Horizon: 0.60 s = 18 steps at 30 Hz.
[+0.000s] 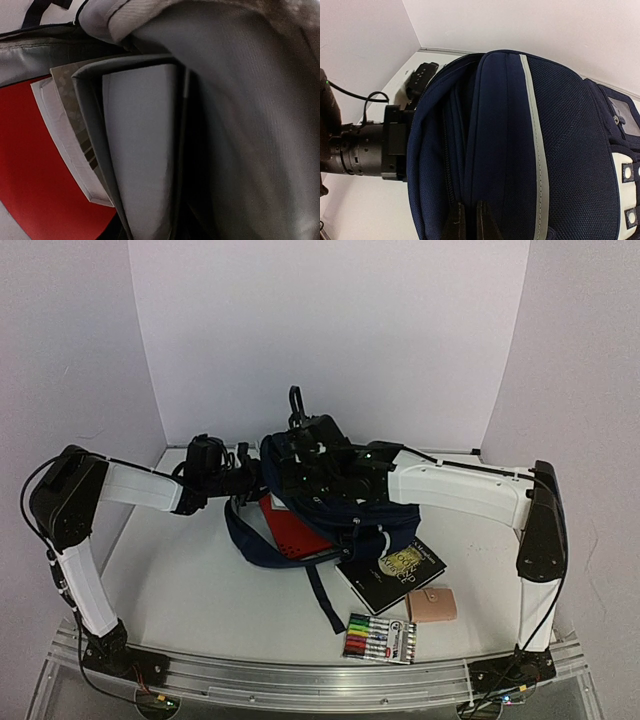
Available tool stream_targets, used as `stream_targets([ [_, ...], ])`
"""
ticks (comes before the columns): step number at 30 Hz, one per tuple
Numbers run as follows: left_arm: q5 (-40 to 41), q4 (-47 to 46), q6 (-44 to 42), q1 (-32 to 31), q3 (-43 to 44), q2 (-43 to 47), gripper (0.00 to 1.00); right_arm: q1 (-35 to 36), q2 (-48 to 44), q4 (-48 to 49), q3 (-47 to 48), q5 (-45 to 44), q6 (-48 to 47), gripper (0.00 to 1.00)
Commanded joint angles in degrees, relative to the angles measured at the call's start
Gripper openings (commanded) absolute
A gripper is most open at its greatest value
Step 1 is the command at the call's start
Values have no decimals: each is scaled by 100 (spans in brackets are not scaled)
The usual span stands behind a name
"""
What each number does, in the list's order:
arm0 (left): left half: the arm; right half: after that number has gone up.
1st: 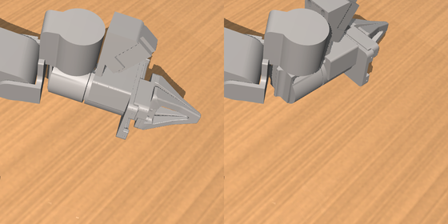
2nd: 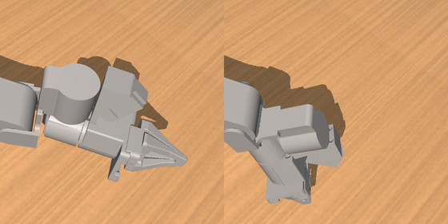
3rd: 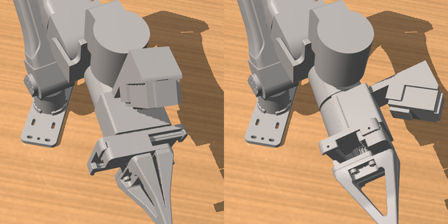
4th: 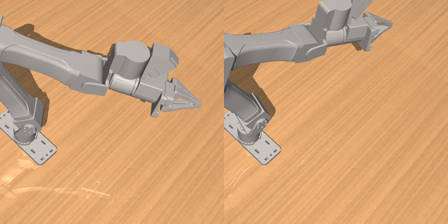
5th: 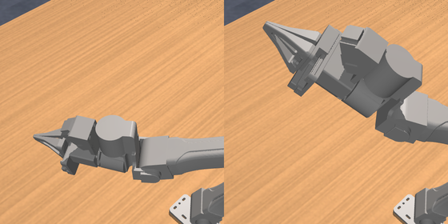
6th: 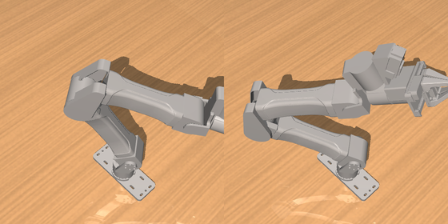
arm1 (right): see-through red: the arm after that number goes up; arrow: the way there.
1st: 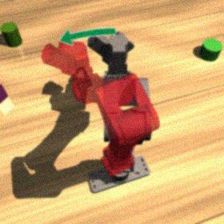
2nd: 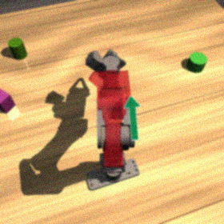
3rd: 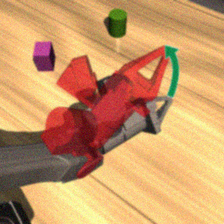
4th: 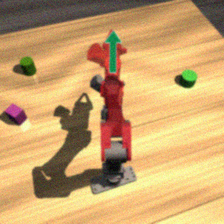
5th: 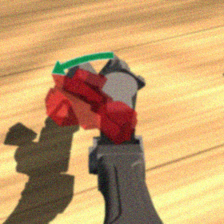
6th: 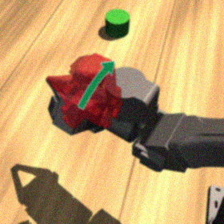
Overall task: Pack the student bag
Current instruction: Place the book in the student bag.
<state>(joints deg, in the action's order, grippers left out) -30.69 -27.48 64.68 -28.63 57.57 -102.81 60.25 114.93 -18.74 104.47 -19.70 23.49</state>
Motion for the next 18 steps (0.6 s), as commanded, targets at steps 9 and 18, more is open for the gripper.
stream_targets([
  [9, 884, 1147, -1192, -165, 532, -77, 61, 57, -304, 653, 176, -4, -17, 0],
  [18, 1420, 1883, -1594, -169, -63, 837, 94, 60, -327, 653, 109, -46, -28, 0],
])
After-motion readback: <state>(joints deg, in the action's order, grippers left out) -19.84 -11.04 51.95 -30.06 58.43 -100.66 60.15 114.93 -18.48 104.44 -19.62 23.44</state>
